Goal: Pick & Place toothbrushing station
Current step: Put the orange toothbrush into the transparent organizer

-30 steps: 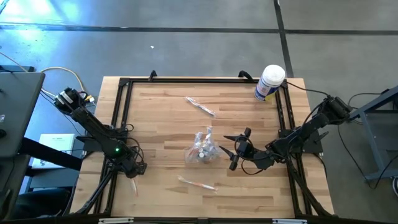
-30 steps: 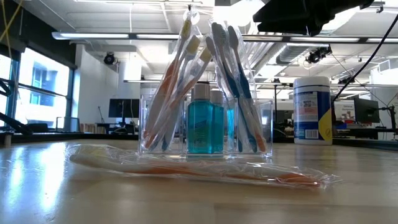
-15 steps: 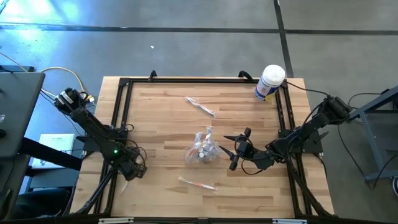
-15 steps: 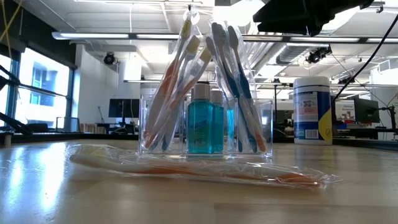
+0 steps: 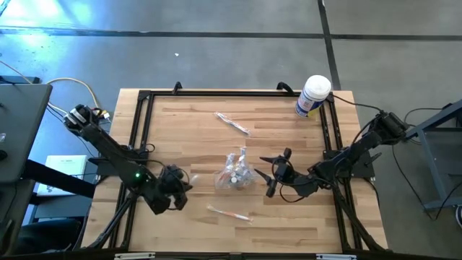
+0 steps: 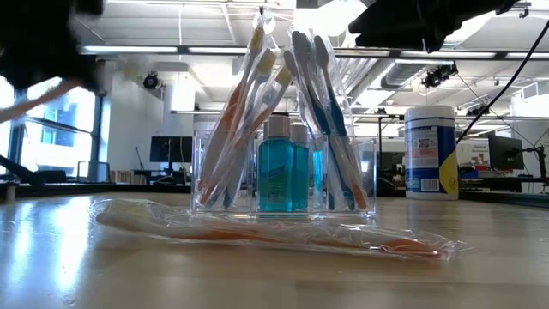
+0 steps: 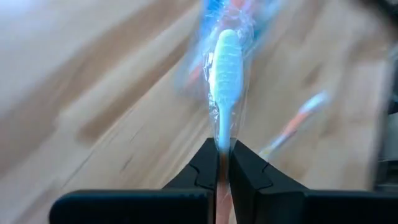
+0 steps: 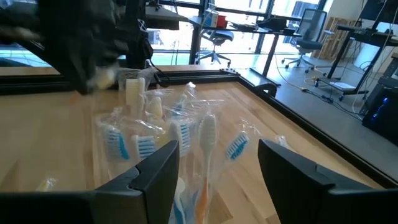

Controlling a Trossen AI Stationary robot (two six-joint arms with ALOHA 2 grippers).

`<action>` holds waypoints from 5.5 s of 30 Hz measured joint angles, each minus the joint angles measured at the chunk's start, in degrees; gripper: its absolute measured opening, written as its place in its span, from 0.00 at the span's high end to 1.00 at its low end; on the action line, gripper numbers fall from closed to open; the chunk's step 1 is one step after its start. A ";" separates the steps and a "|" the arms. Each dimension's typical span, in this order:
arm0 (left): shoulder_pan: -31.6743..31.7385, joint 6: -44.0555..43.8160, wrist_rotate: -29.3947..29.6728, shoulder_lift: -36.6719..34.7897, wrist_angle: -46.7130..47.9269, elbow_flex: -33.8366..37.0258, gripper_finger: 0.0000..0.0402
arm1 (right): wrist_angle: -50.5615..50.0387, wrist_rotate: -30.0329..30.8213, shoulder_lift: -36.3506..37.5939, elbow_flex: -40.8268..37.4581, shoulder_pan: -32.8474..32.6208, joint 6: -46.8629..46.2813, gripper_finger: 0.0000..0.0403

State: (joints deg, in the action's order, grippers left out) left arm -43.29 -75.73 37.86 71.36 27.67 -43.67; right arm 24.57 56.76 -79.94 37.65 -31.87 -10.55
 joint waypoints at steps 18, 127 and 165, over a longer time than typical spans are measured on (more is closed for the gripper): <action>14.43 66.85 8.47 10.98 -49.76 -2.92 0.98 | -1.35 -0.01 0.00 0.00 0.06 -0.42 0.48; 10.93 55.05 -25.81 23.27 -31.92 -2.04 0.62 | 7.12 -33.15 0.00 0.00 -1.87 11.94 0.48; 13.60 51.30 -34.77 29.53 -36.99 -1.85 0.97 | 6.85 -32.68 0.00 0.00 -1.71 11.89 0.48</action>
State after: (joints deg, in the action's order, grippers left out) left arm -29.70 -24.43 3.09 100.88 -9.32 -45.52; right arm 31.42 24.08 -79.94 37.65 -33.58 1.34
